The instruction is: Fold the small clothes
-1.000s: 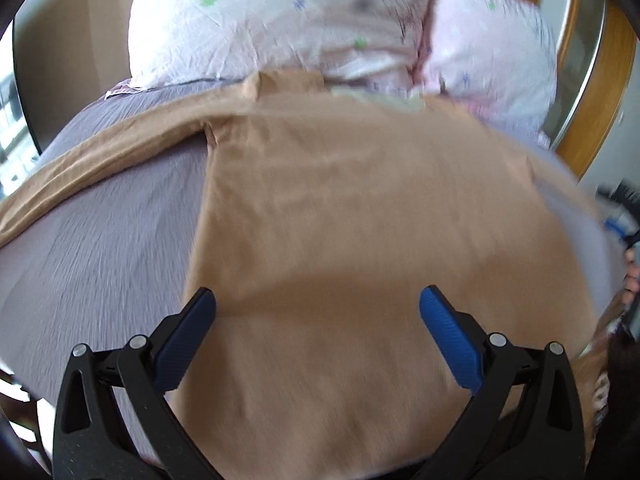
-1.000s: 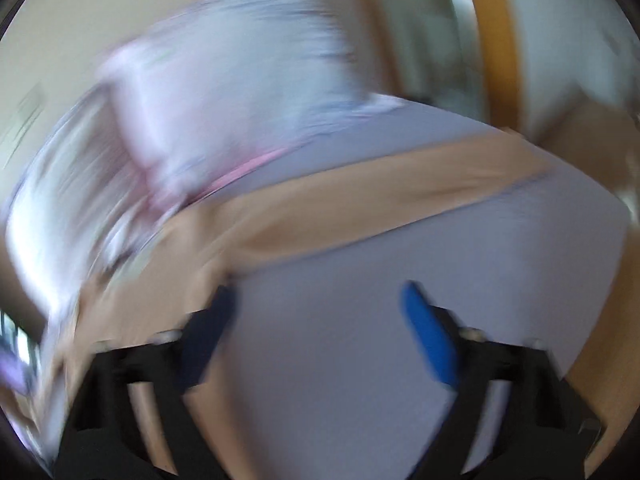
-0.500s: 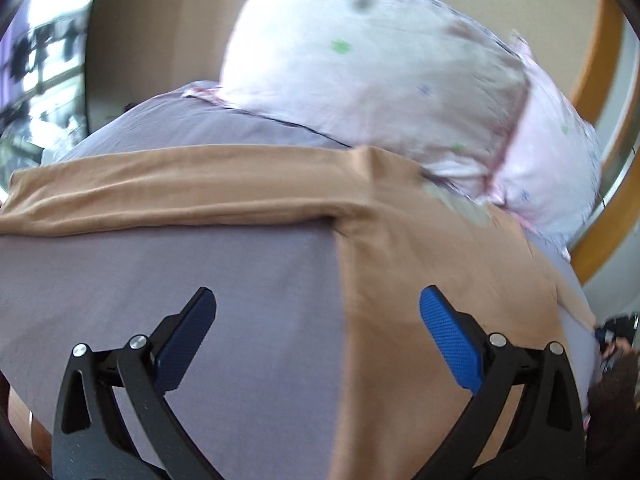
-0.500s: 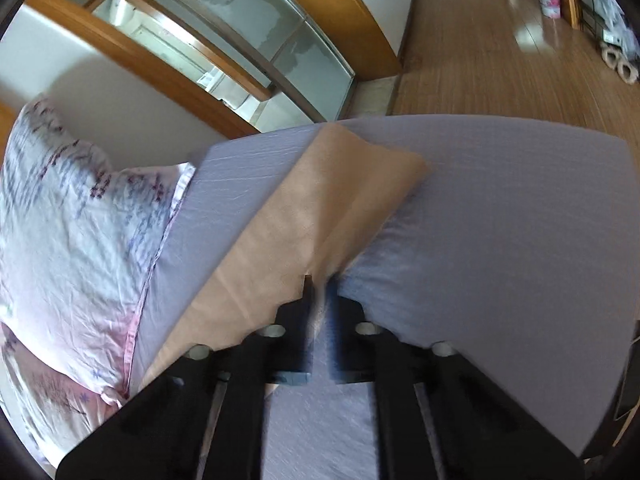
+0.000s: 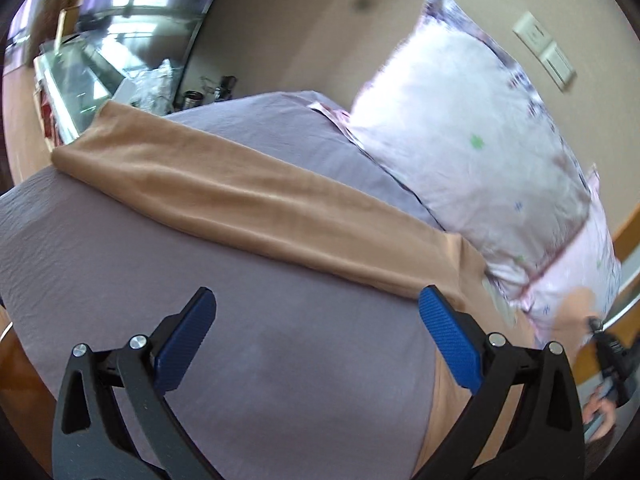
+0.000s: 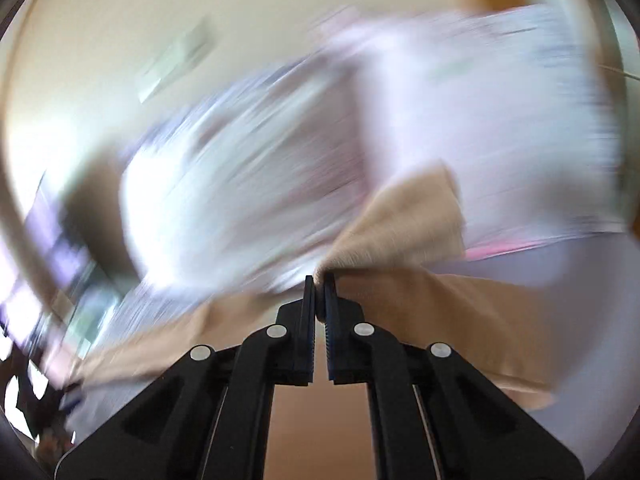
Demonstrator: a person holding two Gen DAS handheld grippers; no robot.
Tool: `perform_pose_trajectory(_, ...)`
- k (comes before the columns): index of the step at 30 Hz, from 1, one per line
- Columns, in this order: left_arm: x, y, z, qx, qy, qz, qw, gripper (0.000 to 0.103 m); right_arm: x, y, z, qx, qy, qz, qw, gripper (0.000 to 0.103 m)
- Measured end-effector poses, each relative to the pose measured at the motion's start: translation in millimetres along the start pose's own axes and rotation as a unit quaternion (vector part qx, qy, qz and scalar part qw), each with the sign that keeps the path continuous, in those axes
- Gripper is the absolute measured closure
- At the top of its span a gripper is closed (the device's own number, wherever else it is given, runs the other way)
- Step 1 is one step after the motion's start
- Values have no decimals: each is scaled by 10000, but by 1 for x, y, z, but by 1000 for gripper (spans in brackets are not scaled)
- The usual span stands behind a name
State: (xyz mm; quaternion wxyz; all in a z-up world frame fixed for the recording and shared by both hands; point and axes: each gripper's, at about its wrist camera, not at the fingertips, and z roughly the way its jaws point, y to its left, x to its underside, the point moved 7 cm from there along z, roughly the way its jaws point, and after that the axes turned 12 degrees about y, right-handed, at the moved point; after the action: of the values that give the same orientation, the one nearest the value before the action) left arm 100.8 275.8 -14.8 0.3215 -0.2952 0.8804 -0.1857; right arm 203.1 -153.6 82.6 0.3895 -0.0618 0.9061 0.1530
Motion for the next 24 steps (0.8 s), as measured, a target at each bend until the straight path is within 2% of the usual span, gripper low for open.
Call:
perform_pose_trajectory(1, -3, 4, -1, -68, -40, -55, 10000, 2, 11, 24, 30, -53, 501, -273, 9984, 98)
perform_pose_trajectory(2, -6, 7, -1, -158, -54, -101, 9998, 3, 30, 50, 62, -153, 1152, -564, 9916, 98)
perform_pose_trajectory(3, -11, 14, 0, -278, -59, -206, 9994, 4, 46, 67, 80, -246, 1559, -718, 9849, 98)
perform_pose_trajectory(4, -14, 19, 0, -327, -41, -318, 9990, 4, 56, 76, 87, -283, 1733, -792, 9813, 98)
perform_pose_trajectory(5, -17, 26, 0, -338, 8, -468, 9983, 4, 61, 86, 88, -371, 1755, -885, 9798, 95)
perform_pose_trajectory(7, -23, 42, 3, -182, 142, -879, 9959, 5, 62, 88, 78, -426, 1595, -913, 9820, 77)
perform_pose_trajectory(8, -25, 49, 5, -86, 181, -1062, 9941, 5, 60, 84, 68, -419, 1458, -839, 9849, 53)
perform_pose_trajectory(9, -30, 54, 3, -25, 117, -1178, 9930, 6, 58, 78, 58, -426, 1304, -739, 9878, 38)
perform_pose_trajectory(11, -35, 61, 3, -7, 143, -1364, 9905, 10, 55, 70, 39, -459, 1065, -637, 9912, 36)
perform_pose_trajectory(14, -43, 70, 5, 5, 256, -1668, 9857, 17, 50, 59, 20, -506, 949, -543, 9927, 35)
perform_pose_trajectory(16, -49, 74, 7, -81, 356, -1783, 9833, 25, 55, 56, 10, -600, 898, -497, 9929, 33)
perform_pose_trajectory(17, -52, 77, 8, -134, 380, -1826, 9824, 27, 55, 54, 16, -625, 902, -498, 9927, 32)
perform_pose_trajectory(20, -58, 84, 9, -294, 451, -2035, 9776, 45, 61, 56, 15, -751, 902, -546, 9916, 31)
perform_pose_trajectory(21, -59, 89, 9, -364, 471, -2166, 9744, 57, 63, 57, 13, -785, 909, -561, 9912, 31)
perform_pose_trajectory(22, -58, 93, 8, -424, 495, -2264, 9719, 75, 64, 57, 13, -832, 916, -587, 9906, 31)
perform_pose_trajectory(24, -56, 105, 10, -500, 549, -2462, 9664, 95, 65, 56, 11, -868, 879, -617, 9904, 30)
